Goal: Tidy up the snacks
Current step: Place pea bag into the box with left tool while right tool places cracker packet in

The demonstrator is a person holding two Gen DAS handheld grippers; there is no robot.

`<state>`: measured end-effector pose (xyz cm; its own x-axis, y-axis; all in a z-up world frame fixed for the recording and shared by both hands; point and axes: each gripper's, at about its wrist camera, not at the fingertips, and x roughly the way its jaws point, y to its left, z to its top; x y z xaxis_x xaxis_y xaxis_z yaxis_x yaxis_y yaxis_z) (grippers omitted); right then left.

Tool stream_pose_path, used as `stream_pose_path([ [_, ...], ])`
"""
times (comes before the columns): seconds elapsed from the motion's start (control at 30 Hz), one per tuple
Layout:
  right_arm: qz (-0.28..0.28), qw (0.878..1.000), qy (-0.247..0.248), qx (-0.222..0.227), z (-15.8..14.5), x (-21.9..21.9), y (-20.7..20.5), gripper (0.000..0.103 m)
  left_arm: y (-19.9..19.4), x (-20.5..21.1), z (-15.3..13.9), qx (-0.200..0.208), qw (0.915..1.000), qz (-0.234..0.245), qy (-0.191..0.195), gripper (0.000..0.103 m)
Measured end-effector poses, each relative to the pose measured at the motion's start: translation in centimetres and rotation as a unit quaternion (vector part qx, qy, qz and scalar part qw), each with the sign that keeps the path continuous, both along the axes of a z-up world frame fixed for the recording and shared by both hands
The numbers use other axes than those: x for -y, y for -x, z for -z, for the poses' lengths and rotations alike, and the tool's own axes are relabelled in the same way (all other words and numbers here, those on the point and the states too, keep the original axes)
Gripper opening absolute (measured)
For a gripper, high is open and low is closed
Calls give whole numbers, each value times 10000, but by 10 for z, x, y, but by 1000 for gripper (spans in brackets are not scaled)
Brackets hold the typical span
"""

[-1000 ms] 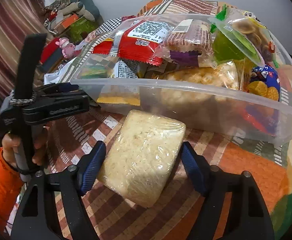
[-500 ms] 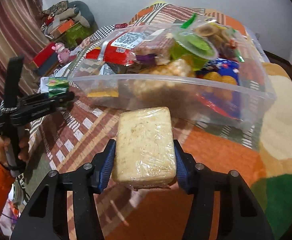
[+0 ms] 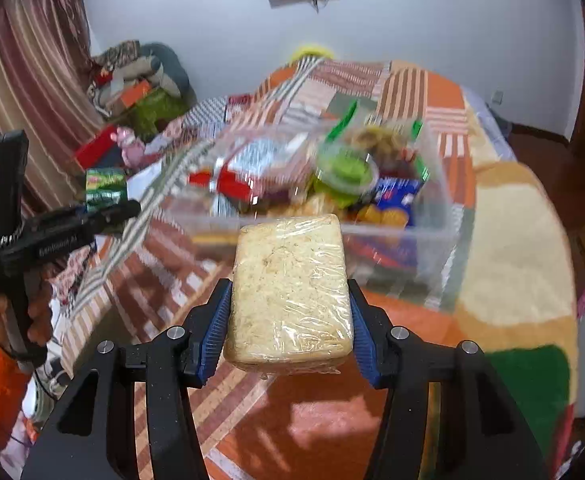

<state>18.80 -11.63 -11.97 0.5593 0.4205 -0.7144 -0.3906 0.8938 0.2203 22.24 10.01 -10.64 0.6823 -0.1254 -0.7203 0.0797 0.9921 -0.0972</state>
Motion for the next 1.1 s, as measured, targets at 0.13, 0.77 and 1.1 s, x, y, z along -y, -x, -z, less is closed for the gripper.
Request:
stream_pose_path([
  [0.13,137,9996,-35,260,-13,6,-7,51,-5,20,-10,76,9997,191,107,35],
  [0.77,771,9967,-110,244,2,35,-73,51,-65,64,20,-198,9987,415,223,36],
  [1.1,795,9966,-31,230,4,31,-77,52,-70,66,28,-227,9989,374,172,46],
])
